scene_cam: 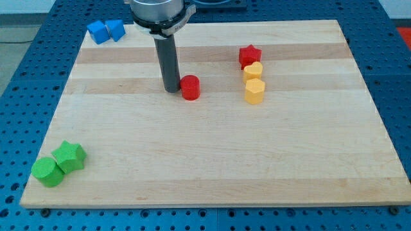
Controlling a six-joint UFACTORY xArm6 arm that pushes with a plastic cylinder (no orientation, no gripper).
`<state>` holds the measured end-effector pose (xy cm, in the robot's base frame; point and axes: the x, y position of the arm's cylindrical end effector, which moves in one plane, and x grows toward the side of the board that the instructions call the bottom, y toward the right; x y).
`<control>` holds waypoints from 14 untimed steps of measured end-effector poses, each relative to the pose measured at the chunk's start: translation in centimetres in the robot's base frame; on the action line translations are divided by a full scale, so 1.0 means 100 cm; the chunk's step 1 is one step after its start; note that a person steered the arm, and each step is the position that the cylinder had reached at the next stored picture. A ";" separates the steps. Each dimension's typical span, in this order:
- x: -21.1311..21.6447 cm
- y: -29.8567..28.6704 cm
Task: Push the red circle to the left of the yellow hexagon
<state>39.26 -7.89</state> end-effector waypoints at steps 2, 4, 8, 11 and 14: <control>0.000 0.043; 0.010 0.057; 0.003 0.077; 0.015 0.075; 0.019 0.076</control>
<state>41.19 -0.34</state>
